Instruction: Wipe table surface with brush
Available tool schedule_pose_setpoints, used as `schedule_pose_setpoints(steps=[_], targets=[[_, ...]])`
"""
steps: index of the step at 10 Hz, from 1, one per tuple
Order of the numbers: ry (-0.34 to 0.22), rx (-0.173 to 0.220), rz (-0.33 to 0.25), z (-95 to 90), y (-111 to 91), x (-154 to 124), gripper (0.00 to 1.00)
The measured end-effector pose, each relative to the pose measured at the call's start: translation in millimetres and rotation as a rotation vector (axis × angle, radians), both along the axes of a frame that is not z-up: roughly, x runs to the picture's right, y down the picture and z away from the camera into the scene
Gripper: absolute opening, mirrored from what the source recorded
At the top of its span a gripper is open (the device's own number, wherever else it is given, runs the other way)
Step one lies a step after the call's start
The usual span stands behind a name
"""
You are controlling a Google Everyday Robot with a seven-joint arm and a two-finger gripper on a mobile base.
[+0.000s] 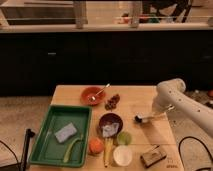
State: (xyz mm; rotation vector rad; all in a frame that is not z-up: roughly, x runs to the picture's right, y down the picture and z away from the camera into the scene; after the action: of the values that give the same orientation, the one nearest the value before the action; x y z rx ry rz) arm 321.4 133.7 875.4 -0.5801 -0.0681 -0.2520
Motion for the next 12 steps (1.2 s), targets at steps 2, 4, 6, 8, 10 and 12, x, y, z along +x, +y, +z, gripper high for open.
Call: schedule_pose_setpoints(steps=[2,4,6,8,10,12], targets=[[0.005,0.003,-0.013,13.8,-14.5,-8.6,0.00],[-0.018,-0.008,-0.041,23.6,-18.3,-31.6,0.00],[-0.041,-0.021,-0.082,27.2,-12.1,-48.0,0.00],[-0.068,-0.038,-0.126,25.1,2.4,-57.5,0.00],[-0.074,-0.037,-0.147,17.0,16.0,-57.7,0.00],[-0.048,-0.032,-0.142,7.3,25.4,-38.1,0.00]])
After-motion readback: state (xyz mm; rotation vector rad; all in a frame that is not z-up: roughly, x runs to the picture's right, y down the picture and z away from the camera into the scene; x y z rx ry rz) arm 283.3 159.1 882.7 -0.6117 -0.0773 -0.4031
